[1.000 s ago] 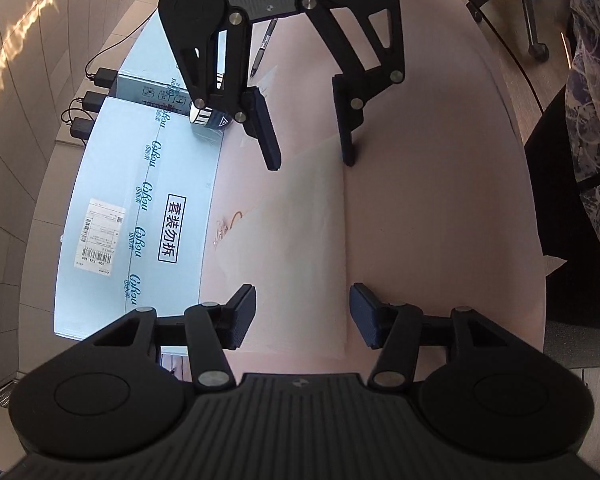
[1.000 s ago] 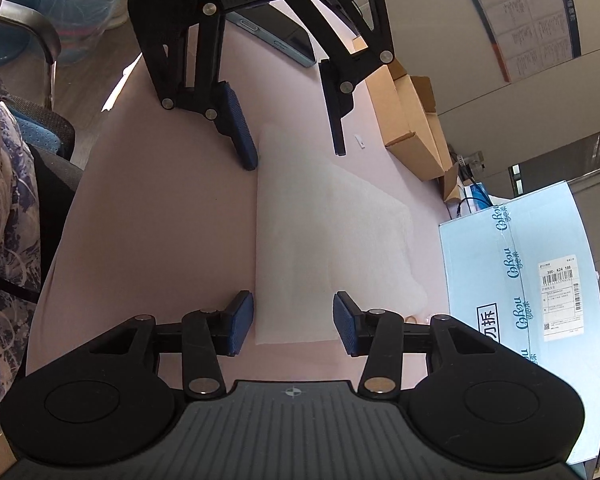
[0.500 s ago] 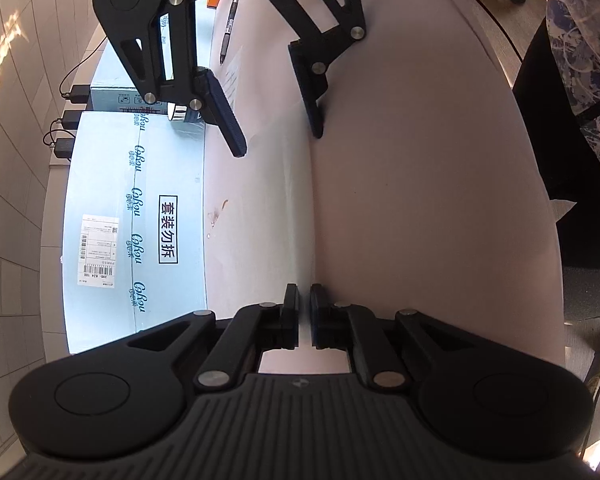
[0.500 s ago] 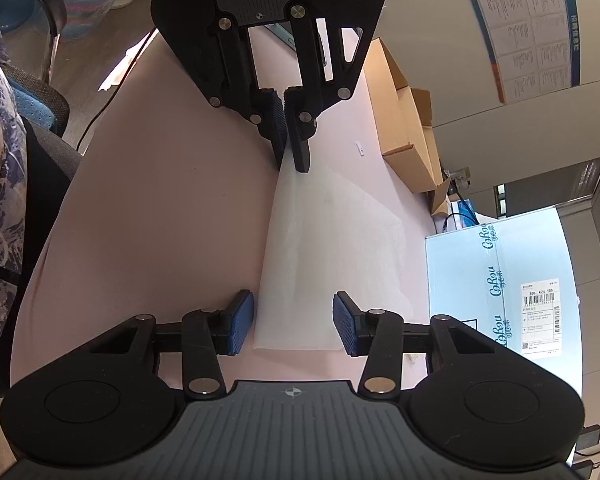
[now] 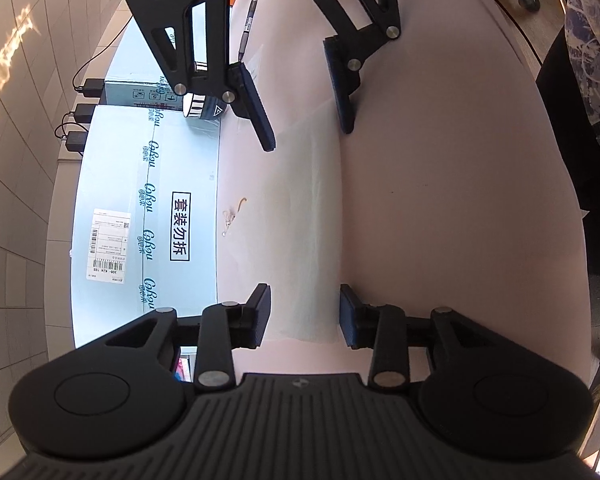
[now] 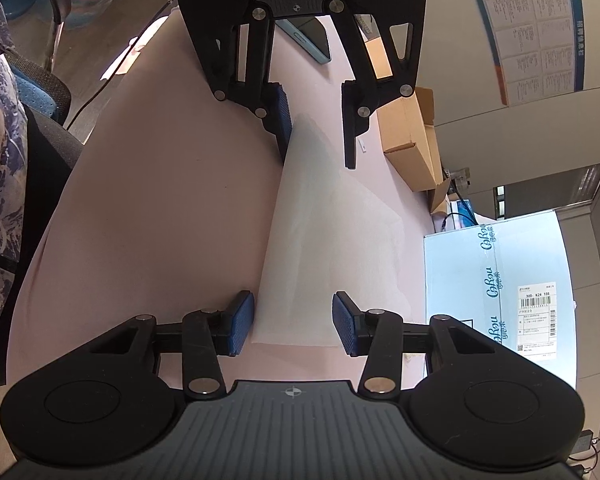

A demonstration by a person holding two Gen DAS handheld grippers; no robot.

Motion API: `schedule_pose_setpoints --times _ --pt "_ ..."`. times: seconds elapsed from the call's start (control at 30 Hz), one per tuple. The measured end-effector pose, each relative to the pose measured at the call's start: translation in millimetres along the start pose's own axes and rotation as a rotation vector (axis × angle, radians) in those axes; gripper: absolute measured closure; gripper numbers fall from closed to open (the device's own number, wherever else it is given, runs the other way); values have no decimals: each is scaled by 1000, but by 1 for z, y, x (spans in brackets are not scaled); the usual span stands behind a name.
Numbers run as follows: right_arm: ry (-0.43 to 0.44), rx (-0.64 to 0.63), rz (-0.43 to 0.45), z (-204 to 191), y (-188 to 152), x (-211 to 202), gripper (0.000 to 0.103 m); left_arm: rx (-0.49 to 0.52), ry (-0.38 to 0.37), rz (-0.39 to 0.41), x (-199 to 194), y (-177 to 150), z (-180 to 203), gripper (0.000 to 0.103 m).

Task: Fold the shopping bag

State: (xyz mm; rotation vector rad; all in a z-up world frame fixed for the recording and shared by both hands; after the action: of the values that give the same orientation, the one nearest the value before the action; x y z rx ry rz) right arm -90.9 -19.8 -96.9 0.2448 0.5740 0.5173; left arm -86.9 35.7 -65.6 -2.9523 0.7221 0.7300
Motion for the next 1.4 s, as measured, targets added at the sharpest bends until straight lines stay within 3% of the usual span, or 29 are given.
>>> schedule_pose_setpoints --times 0.1,0.17,0.23,0.37,0.6,0.77,0.87,0.97,1.1,1.17,1.27,1.3,1.33,1.37,1.4 --pt "-6 8 2 -6 0 -2 75 -3 -3 -3 3 0 -1 70" --pt "5 2 4 -11 0 -1 93 -2 -6 -9 5 1 -1 71" --pt "12 -14 9 -19 -1 0 99 3 -10 -12 6 1 0 72" --pt "-6 41 26 -17 -2 1 99 3 -20 -14 6 1 4 74" --pt "-36 83 45 -17 -4 1 99 4 -38 -18 6 1 11 96" --pt "-7 165 53 -7 -5 -3 99 -25 -61 -27 6 0 11 101" --pt "63 257 46 8 -8 -8 99 -68 -106 -37 0 -4 5 101" --pt "170 374 50 28 -11 -16 97 -156 -202 -27 -14 -10 -4 101" --pt "232 507 85 45 -11 -24 97 -343 -324 -18 -23 -20 -20 100" --pt "229 543 102 50 -10 -26 97 -388 -343 -11 -23 -23 -25 96" --pt "237 583 119 56 -9 -25 97 -397 -312 8 -26 -21 -28 95" --pt "236 589 122 57 -9 -25 97 -393 -304 18 -27 -19 -28 89" --pt "234 595 122 57 -8 -24 97 -386 -293 27 -26 -17 -29 80" --pt "230 609 124 59 -9 -23 97 -368 -261 41 -27 -14 -28 51" --pt "230 627 121 61 -9 -21 97 -359 -241 52 -27 -12 -28 36"
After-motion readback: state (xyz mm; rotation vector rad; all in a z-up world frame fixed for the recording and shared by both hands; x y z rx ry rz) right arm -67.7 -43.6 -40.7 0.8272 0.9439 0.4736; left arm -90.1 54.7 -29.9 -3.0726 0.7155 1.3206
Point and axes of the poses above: each gripper's, at about its wrist camera, not at the fingertips, and x roughly the way its jaws point, z to its right, y to its top, the point moved 5 cm from there along x, roughly the way its jaws point, and after that the axes turned 8 degrees about z, right-handed, at the moved point
